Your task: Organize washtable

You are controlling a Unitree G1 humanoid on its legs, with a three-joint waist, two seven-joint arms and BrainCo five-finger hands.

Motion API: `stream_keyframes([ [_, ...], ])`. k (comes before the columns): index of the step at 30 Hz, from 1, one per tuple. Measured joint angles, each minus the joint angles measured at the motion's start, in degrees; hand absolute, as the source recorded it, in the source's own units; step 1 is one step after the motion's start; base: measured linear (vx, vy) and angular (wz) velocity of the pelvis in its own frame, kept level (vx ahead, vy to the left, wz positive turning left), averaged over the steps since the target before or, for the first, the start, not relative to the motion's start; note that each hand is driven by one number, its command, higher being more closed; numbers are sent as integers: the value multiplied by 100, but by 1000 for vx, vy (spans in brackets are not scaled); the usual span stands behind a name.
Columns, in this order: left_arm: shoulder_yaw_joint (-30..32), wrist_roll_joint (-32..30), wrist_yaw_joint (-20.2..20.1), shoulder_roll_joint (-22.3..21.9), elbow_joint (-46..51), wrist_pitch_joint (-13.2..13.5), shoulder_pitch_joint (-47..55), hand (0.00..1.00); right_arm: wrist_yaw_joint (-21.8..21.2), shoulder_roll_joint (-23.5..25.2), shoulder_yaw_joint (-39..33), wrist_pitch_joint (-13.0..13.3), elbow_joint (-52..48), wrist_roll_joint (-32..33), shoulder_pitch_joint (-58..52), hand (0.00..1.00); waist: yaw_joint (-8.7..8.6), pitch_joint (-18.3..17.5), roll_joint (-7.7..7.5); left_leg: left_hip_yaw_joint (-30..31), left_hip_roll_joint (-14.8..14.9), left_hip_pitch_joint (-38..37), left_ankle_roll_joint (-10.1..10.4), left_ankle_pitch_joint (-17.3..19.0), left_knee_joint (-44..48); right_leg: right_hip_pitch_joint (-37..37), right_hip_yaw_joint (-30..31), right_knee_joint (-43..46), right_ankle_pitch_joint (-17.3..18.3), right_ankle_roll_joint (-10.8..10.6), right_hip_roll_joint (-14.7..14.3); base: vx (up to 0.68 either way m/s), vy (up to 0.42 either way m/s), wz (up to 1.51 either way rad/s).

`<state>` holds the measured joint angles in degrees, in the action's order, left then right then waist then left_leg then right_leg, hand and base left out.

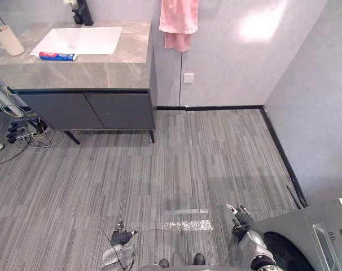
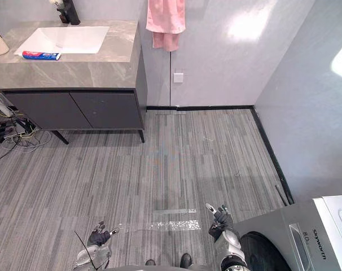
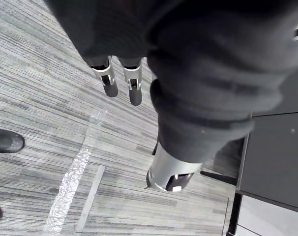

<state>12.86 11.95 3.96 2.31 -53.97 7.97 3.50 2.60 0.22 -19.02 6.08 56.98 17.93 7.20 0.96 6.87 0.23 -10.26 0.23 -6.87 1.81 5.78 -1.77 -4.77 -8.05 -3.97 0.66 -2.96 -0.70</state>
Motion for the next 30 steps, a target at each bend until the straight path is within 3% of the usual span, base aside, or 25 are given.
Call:
stream_keyframes([
  [9,-403,102,-10,-99,4,0,52,0,-4,10,200,-3,0,-56,-201,0,-3,38,21,31,-32,1,41,27,137,-48,-138,84,3,2,62,-5,-4,4],
  [23,-443,222,86,-103,24,3,323,0,8,-6,210,-12,12,56,-418,0,0,31,34,-9,-36,171,31,30,177,135,-104,110,-13,97,64,-46,-26,-2],
  [25,-444,227,119,-109,153,2,330,0,22,-7,232,-11,-8,59,-379,0,13,51,47,-124,-10,214,-31,65,185,503,-38,742,268,178,89,-62,-3,-23],
  [26,-447,246,123,-97,236,3,334,0,29,-3,299,-11,-30,59,-360,0,12,95,40,-182,-6,209,-132,82,200,822,-6,1397,543,109,152,-66,8,-28],
  [28,-457,263,136,-3,417,3,323,0,32,29,439,-15,-172,59,-375,0,-6,286,-22,-276,-60,61,-233,148,231,1653,-383,3234,1016,-9,486,-59,5,-23],
  [30,-506,263,149,33,423,2,291,0,34,45,438,-27,-178,58,-400,0,-22,360,-14,-270,-29,-20,-228,260,261,1947,-786,3630,1126,-53,788,38,-2,-7],
])
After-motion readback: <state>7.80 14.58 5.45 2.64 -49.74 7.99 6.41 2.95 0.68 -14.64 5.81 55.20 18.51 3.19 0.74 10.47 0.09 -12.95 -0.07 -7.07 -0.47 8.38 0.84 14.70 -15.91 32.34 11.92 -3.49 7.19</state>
